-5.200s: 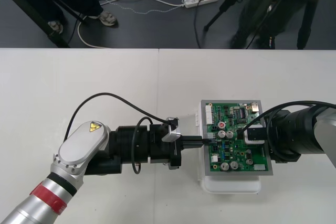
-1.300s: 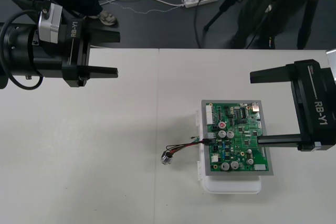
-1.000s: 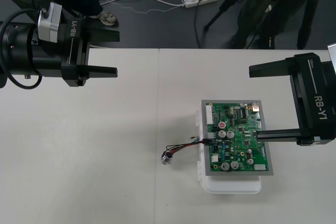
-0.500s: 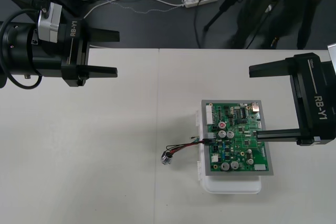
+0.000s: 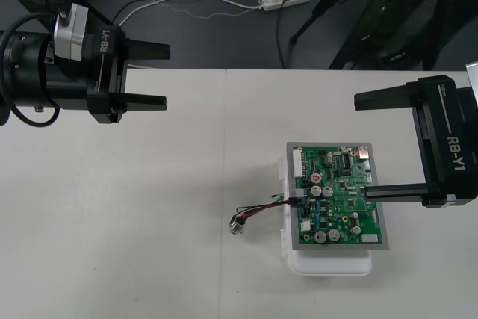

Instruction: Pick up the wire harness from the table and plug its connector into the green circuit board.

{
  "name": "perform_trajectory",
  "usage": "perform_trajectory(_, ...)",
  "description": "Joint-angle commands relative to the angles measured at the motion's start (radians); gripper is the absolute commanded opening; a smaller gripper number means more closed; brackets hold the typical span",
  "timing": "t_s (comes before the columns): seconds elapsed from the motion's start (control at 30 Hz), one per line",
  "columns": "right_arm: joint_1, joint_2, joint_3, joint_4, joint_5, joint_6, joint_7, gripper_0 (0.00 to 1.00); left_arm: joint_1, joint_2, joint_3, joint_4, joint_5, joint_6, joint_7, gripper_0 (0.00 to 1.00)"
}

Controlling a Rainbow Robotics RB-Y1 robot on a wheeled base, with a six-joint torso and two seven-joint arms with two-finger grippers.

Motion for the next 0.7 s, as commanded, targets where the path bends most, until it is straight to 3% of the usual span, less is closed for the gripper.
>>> perform_trajectory(0.03, -0.024, 0.003, 0.019, -0.002, -0.004, -0.005, 0.036, 1.00, -0.042, 0.039, 0.029, -0.036, 0.000, -0.036, 0.057, 0.71)
perform_trajectory(0.7, -0.024, 0.003, 0.019, -0.002, -0.004, -0.005, 0.036, 1.00, -0.042, 0.039, 0.029, -0.036, 0.000, -0.036, 0.057, 0.71)
